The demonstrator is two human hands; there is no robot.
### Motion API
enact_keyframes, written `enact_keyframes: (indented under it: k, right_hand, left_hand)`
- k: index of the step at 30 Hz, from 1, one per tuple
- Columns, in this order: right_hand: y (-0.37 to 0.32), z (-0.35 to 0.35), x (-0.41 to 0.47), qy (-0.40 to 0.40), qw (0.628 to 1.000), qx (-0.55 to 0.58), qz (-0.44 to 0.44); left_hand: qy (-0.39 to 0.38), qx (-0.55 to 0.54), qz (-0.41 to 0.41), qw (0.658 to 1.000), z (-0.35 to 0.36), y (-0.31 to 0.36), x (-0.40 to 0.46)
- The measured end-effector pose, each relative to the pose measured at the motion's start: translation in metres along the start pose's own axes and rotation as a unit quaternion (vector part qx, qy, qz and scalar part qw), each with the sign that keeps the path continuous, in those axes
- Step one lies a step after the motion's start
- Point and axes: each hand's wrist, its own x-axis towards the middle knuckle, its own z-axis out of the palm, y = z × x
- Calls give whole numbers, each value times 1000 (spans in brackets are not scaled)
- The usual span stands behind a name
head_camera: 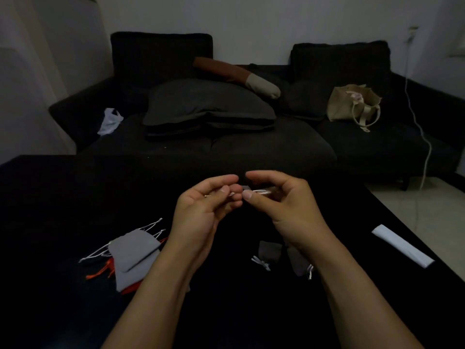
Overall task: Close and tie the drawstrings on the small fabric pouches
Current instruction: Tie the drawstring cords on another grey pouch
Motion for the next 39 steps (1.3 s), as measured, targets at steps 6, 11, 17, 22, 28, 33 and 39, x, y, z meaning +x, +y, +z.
enact_keyframes:
  k: [6,11,17,22,28,33,39]
  right_hand:
    - [2,-4,1,-16,989,-146,-12]
    - [5,-6,1,-17,982,-189,-3]
    - [5,-2,-1,-21,973,-228,-19]
    - [5,-4,1,-13,974,-224,-40]
    - [6,-5,-1,-29,960,-276,-30]
    - [8,-4,0,-35,955,-293,-12]
    - [6,-3,0,-28,975,-219,7]
  left_hand:
    - [-11,16,-4,1000,-4,1,-1]
    - [-25,43,8,999,-12,1,1]
    - [-39,45,-15,998,-14,1,0]
    - [-17,256,105,961,-15,0,-4]
    - [-75,367,75,924,-24,3,-2]
    - [-75,360,64,928,-25,-5,0]
    - [-48,389,87,916,-28,-6,5]
